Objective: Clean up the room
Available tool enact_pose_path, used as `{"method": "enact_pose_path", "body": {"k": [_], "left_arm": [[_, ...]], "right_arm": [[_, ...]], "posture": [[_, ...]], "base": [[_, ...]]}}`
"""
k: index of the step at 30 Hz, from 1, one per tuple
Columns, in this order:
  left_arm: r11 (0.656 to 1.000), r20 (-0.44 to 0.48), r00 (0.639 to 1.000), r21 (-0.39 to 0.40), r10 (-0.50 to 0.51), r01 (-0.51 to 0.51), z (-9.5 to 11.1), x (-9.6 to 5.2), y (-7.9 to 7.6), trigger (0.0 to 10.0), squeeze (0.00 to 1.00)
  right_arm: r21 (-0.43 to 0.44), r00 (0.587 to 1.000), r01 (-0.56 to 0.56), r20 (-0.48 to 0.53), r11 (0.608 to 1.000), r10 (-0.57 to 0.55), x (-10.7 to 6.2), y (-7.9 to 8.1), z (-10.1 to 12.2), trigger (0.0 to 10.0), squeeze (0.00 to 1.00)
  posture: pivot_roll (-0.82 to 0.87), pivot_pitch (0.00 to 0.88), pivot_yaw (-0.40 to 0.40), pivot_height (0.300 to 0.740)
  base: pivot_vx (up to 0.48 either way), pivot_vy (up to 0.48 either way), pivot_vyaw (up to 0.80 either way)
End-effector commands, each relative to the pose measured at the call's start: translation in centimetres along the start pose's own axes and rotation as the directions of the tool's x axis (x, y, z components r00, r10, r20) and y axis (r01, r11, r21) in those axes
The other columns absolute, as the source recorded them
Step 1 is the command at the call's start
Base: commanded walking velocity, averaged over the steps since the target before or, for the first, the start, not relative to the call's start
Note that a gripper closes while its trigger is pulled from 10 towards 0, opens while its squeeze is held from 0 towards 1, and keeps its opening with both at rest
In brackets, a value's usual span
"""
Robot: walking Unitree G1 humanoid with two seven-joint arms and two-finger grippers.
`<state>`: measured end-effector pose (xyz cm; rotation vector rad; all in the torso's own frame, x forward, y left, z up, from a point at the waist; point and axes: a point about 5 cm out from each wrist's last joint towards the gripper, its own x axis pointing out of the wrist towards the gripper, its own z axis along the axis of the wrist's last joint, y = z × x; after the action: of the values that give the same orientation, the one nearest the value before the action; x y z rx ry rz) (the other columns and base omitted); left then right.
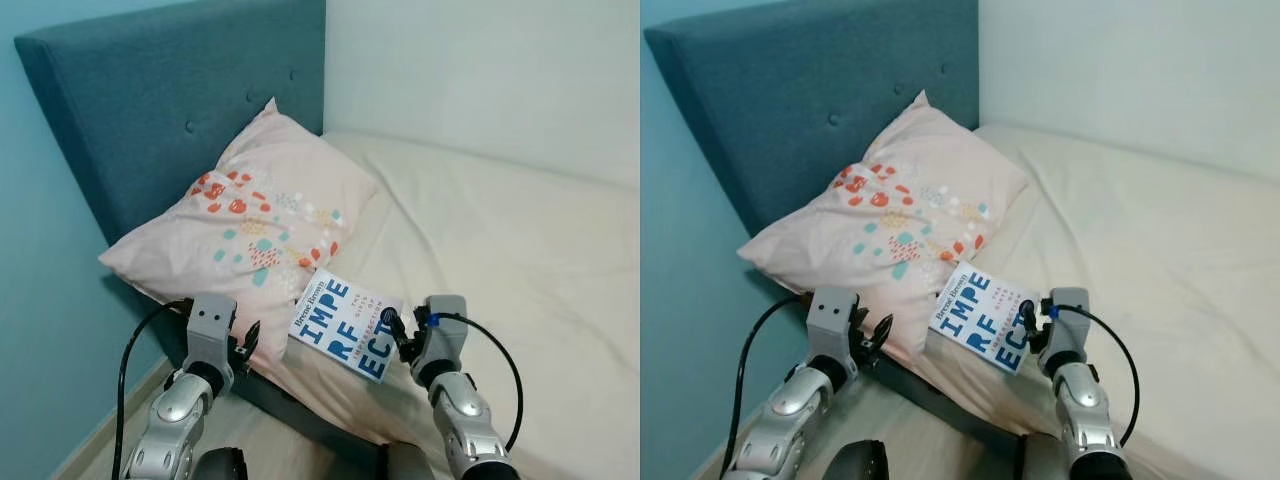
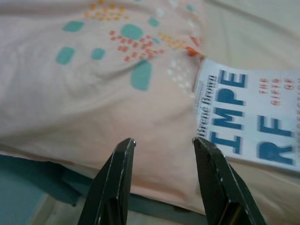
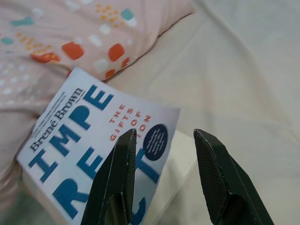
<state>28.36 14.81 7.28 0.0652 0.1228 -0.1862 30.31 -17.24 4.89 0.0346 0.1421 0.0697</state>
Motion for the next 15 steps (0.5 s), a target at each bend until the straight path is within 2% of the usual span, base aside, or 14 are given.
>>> {"method": "enact_pose_path", "body": {"k": [1, 7, 15], "left_arm": [[1.000, -0.019, 1.000, 0.018, 0.021, -0.020, -0.5, 0.1, 0.1, 10.0, 0.00], [1.000, -0.048, 0.999, -0.009, 0.022, -0.022, -1.2, 0.0, -0.2, 10.0, 0.00], [1.000, -0.033, 0.999, 0.009, 0.015, -0.015, -1.5, -0.1, -0.6, 10.0, 0.00]], "right_arm": [[-0.019, 1.000, 0.003, -0.013, 1.000, -0.003, -0.2, 0.6, -0.4, 10.0, 0.00], [-0.016, 0.999, 0.016, -0.039, 1.000, -0.016, -0.8, 1.1, -1.5, 10.0, 0.00], [-0.016, 0.999, 0.030, -0.046, 0.999, -0.030, -1.1, 1.2, -1.8, 10.0, 0.00]], "posture": [[0.06, 0.000, -0.005, 0.625], [0.06, 0.000, -0.002, 0.650], [0.06, 0.000, 0.002, 0.685]], "base": [[0.000, 0.000, 0.00], [0.000, 0.000, 0.00], [0.000, 0.000, 0.00]]}}
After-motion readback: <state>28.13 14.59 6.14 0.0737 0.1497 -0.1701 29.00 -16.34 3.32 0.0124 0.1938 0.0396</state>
